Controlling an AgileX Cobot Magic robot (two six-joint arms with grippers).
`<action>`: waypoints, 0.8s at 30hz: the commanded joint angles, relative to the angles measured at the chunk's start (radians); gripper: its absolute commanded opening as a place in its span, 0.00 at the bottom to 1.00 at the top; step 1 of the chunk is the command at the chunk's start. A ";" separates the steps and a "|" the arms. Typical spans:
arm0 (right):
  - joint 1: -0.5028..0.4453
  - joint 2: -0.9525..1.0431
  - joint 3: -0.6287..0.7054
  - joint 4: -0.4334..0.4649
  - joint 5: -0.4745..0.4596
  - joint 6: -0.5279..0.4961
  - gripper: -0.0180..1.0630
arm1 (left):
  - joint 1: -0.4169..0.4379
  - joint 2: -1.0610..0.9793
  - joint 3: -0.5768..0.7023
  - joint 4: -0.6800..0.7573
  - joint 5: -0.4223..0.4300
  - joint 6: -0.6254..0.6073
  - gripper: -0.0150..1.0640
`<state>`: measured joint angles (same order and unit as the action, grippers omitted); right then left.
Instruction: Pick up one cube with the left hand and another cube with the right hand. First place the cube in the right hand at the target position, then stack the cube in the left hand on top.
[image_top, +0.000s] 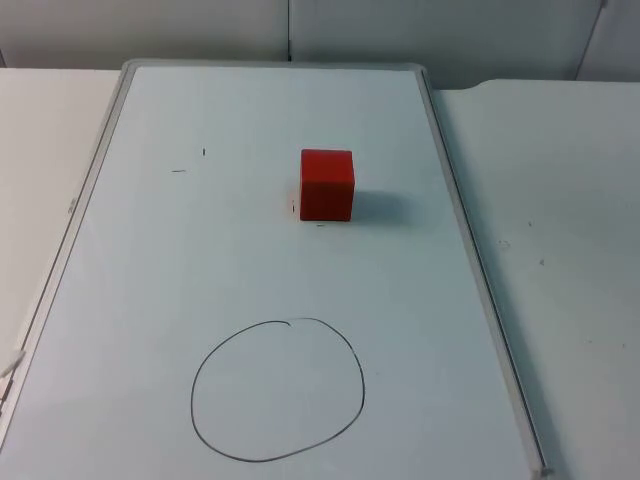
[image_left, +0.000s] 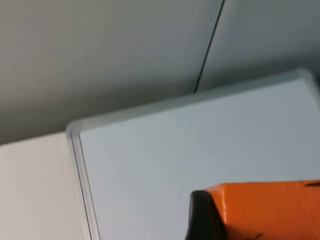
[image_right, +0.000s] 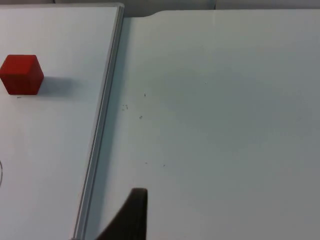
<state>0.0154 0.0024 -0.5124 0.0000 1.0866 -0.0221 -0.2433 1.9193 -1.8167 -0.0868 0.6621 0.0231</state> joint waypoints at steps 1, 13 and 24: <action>-0.007 -0.002 0.004 0.000 -0.009 0.001 0.99 | -0.004 -0.080 -0.008 0.004 0.034 -0.007 0.01; -0.007 -0.002 0.004 0.000 -0.009 -0.003 0.99 | -0.004 -0.573 0.320 0.093 0.031 -0.005 0.01; -0.007 -0.002 0.004 0.000 -0.009 -0.003 0.99 | -0.004 -1.146 0.942 0.087 -0.048 -0.005 0.01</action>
<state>0.0154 0.0024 -0.5124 0.0000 1.0866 -0.0221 -0.2433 0.8629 -0.9521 0.0000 0.6223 0.0231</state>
